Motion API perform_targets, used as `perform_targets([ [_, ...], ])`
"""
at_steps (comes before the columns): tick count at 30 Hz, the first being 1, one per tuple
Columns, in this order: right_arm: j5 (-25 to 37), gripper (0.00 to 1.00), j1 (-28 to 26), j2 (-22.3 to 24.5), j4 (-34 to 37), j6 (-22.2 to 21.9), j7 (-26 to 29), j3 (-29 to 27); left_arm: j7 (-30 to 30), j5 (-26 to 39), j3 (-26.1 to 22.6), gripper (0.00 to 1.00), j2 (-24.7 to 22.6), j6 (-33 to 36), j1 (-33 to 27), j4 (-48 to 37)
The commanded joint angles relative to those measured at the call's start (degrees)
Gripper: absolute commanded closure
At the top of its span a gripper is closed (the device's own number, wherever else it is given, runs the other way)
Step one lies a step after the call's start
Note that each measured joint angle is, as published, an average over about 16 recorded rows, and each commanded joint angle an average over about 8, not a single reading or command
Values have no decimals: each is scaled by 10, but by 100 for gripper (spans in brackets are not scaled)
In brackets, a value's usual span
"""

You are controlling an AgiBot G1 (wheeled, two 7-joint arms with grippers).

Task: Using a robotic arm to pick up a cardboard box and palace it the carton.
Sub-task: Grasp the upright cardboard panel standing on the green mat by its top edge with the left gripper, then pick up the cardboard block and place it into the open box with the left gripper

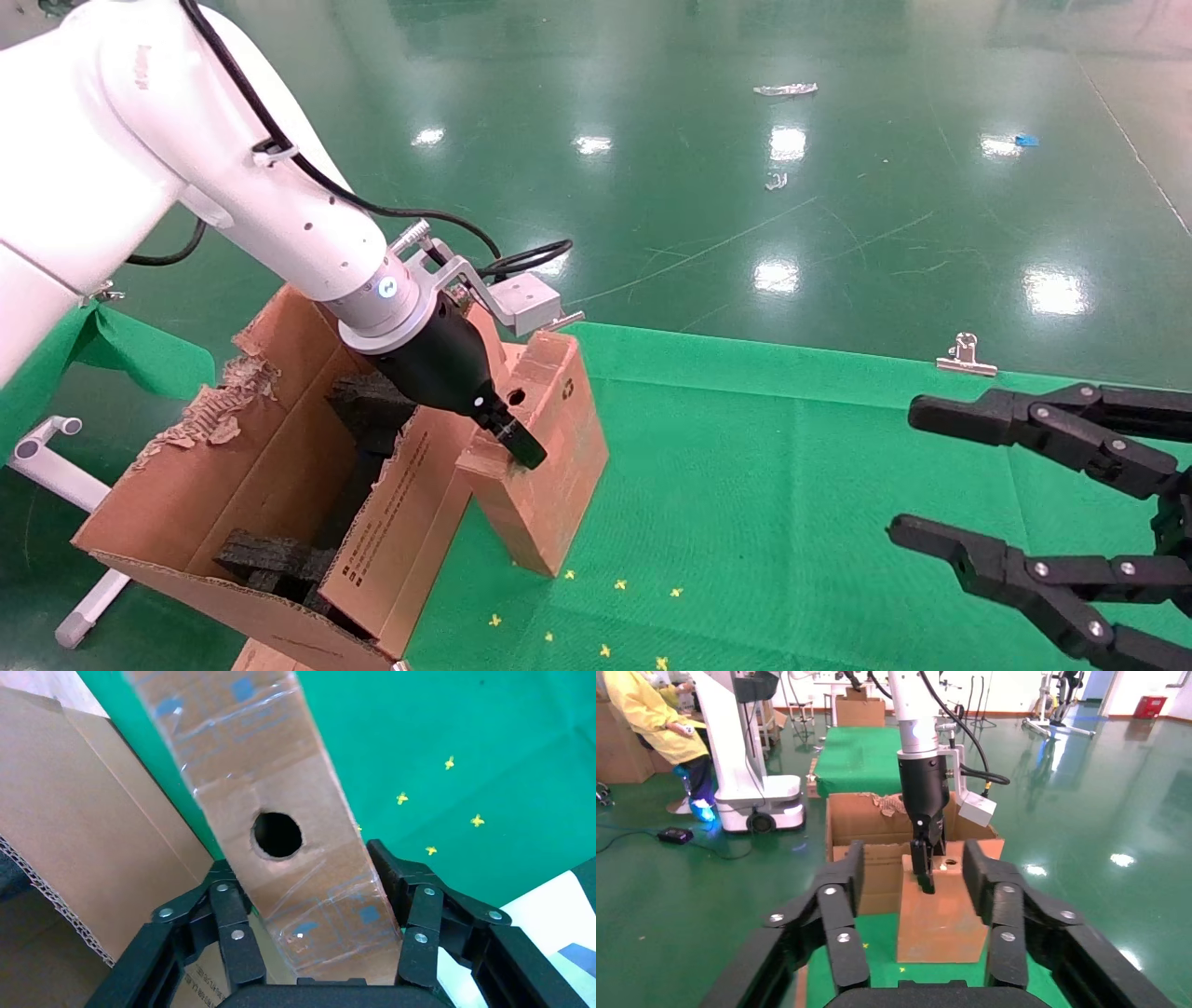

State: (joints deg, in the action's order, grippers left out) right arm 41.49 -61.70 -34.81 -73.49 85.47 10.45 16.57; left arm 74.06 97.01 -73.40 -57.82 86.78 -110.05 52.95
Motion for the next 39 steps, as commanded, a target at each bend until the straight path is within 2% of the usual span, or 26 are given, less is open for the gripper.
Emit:
perform_targets([
  [1, 0, 100, 0, 0, 0, 0, 0, 0, 1, 2, -1, 100, 0, 0, 1, 1],
  [8, 0, 100, 0, 0, 0, 0, 0, 0, -16, -2, 6, 100, 14, -12, -5, 25],
  [14, 0, 100, 0, 0, 0, 0, 0, 1, -35, -19, 38, 100, 65, -41, -29, 76],
  [19, 0, 100, 0, 0, 0, 0, 0, 1, -67, -49, 77, 100, 132, -62, -58, 113],
  [27, -1, 100, 0, 0, 0, 0, -1, 1, -115, -79, 132, 100, 252, -84, -101, 119],
  [33, -1, 100, 0, 1, 0, -1, -1, 1, -105, -72, 148, 100, 343, -94, -108, 121],
  [39, -1, 100, 0, 1, 0, -1, -1, 1, -79, -74, 139, 100, 418, -98, -77, 123],
])
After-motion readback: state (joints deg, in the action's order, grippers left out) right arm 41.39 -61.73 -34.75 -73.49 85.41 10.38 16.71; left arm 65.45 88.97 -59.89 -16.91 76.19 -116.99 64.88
